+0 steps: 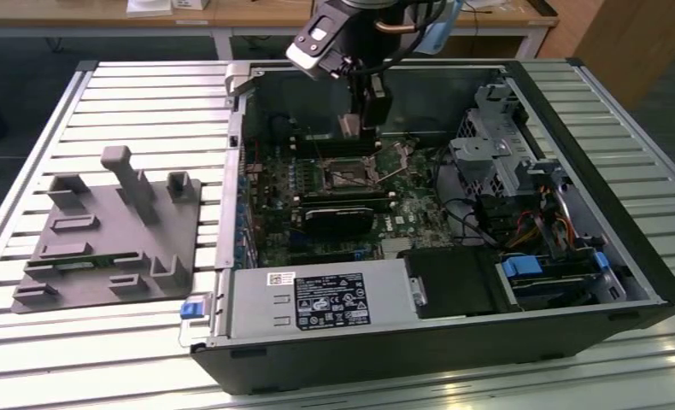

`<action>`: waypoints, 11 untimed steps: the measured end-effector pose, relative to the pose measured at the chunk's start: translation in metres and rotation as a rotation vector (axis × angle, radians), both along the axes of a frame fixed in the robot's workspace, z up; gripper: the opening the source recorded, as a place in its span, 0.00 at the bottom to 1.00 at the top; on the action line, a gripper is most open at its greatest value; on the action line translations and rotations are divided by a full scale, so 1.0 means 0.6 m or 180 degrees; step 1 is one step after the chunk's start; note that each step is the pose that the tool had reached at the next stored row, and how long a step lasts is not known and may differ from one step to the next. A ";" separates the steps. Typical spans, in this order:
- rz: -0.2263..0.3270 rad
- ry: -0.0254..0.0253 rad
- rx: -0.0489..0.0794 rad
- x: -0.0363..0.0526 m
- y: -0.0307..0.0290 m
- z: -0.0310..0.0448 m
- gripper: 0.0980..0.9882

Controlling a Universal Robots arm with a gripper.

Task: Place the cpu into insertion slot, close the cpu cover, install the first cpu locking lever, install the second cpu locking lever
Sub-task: 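Place the cpu into insertion slot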

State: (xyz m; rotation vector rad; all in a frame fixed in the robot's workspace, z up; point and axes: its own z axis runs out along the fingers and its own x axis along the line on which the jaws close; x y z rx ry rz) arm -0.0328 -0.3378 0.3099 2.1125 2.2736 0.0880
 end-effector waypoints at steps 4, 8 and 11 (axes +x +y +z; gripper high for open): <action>-0.0052 0.0000 -0.0003 0.000 0.0002 -0.006 0.50; -0.0138 0.0000 -0.0009 0.000 0.0002 -0.012 0.50; -0.0143 0.0000 -0.0025 0.000 0.0002 -0.016 0.50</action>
